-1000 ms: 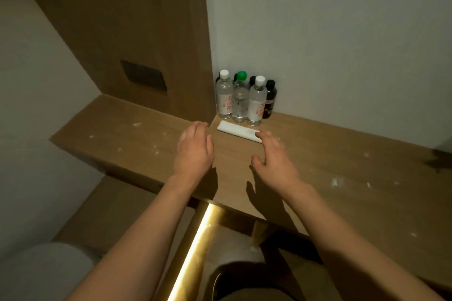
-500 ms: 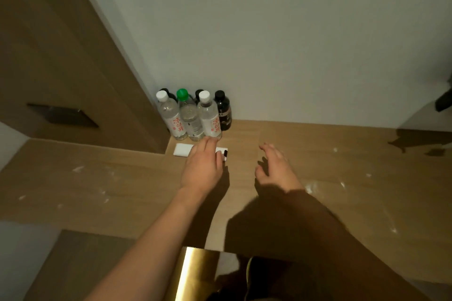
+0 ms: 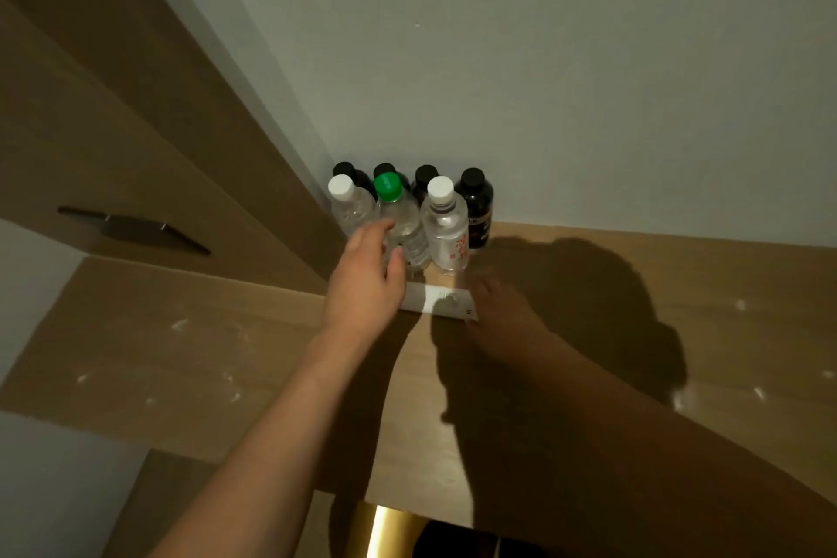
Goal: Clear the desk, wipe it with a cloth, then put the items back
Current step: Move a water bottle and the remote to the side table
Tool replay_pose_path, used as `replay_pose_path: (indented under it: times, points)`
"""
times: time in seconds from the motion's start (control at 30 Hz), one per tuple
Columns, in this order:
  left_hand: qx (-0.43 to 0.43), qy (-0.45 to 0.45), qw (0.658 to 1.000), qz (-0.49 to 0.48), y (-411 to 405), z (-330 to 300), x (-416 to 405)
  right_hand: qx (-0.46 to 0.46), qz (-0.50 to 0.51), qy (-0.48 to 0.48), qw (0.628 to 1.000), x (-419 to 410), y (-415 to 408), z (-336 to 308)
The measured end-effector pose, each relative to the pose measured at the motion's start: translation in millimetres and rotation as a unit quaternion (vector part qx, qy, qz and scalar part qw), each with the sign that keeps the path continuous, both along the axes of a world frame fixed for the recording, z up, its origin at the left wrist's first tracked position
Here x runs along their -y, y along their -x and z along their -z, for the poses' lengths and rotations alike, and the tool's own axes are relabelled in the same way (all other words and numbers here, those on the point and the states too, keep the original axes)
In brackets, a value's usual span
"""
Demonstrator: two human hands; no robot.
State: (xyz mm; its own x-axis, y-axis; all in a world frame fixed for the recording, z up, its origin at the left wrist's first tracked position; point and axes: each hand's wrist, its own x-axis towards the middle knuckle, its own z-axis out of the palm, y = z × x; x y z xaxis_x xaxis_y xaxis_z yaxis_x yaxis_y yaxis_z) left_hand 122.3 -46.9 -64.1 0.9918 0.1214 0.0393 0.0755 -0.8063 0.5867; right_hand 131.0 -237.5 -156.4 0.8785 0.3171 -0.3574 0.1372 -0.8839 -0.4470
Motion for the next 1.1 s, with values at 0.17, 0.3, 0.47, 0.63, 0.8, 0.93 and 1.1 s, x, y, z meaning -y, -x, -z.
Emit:
replay_pose_path:
  times: [0.17, 0.3, 0.47, 0.63, 0.8, 0.93, 1.1]
  points:
    - [-0.008, 0.016, 0.999, 0.036, -31, -4, 6, -0.017, -0.061, 0.116, 0.991, -18, -12, 34]
    - [-0.005, 0.055, 0.996, 0.070, -43, -1, 12, -0.003, -0.066, 0.128, 0.990, -26, -17, 44]
    - [0.058, 0.053, 0.990, 0.119, -55, 6, 21, -0.013, -0.061, 0.097, 0.993, -22, -18, 24]
    - [-0.024, 0.139, 0.987, 0.078, -65, 2, 30, -0.054, 0.007, 0.068, 0.996, 3, -6, -27]
    - [0.002, 0.116, 0.989, 0.096, -69, 2, 28, -0.126, 0.057, 0.107, 0.985, 33, 6, -74]
    - [0.025, 0.070, 0.988, 0.133, -58, -1, 31, -0.119, 0.138, 0.079, 0.980, 63, 27, -99]
    - [0.019, 0.072, 0.987, 0.143, -34, -17, 67, -0.160, 0.316, -0.027, 0.935, 107, 65, -116]
